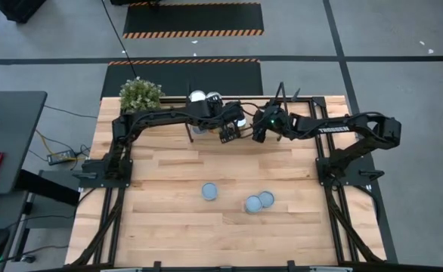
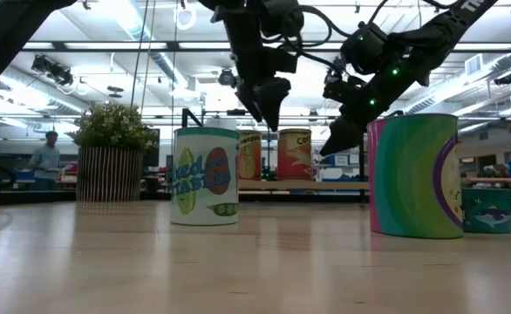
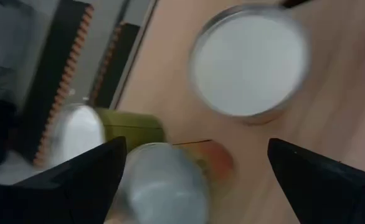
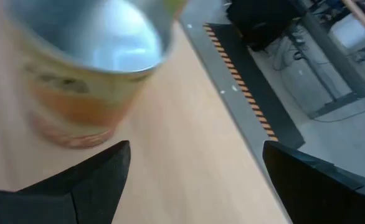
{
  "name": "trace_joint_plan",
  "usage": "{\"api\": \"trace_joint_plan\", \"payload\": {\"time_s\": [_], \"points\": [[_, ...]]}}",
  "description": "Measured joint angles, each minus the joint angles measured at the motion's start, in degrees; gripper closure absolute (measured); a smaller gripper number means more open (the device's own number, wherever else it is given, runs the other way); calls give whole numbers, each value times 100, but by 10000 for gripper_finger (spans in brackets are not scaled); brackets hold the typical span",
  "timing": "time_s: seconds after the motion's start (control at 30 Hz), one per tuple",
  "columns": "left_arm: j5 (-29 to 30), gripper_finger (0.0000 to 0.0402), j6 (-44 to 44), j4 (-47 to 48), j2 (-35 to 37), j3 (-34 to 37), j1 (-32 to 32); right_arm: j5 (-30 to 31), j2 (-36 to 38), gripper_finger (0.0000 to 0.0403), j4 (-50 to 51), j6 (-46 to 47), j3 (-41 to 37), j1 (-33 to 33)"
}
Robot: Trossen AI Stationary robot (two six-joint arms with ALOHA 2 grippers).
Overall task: Pick and place cans onto a shelf
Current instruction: Put the middle orange can on the shelf
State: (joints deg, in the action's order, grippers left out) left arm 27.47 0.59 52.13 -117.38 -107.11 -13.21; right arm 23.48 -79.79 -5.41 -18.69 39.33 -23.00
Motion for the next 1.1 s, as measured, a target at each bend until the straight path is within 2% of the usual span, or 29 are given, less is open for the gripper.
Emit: {"api": "trace_joint_plan", "payload": {"time_s": [0.17,0.4,0.57,0.97,1.1], "points": [[-190,5,-143,-88,-142,9,4,-114,-2,29,-280,-200,0,-287],[-141,5,-143,-236,-191,3,-28,-816,-30,29,-668,-210,0,-401],[191,5,-127,-226,-197,3,-50,-813,-50,29,-581,-115,0,-219],[355,5,-139,24,-197,4,-46,-661,-50,29,-402,139,0,131],[356,5,-144,108,-197,4,-42,-317,-50,29,-392,88,0,179]]}}
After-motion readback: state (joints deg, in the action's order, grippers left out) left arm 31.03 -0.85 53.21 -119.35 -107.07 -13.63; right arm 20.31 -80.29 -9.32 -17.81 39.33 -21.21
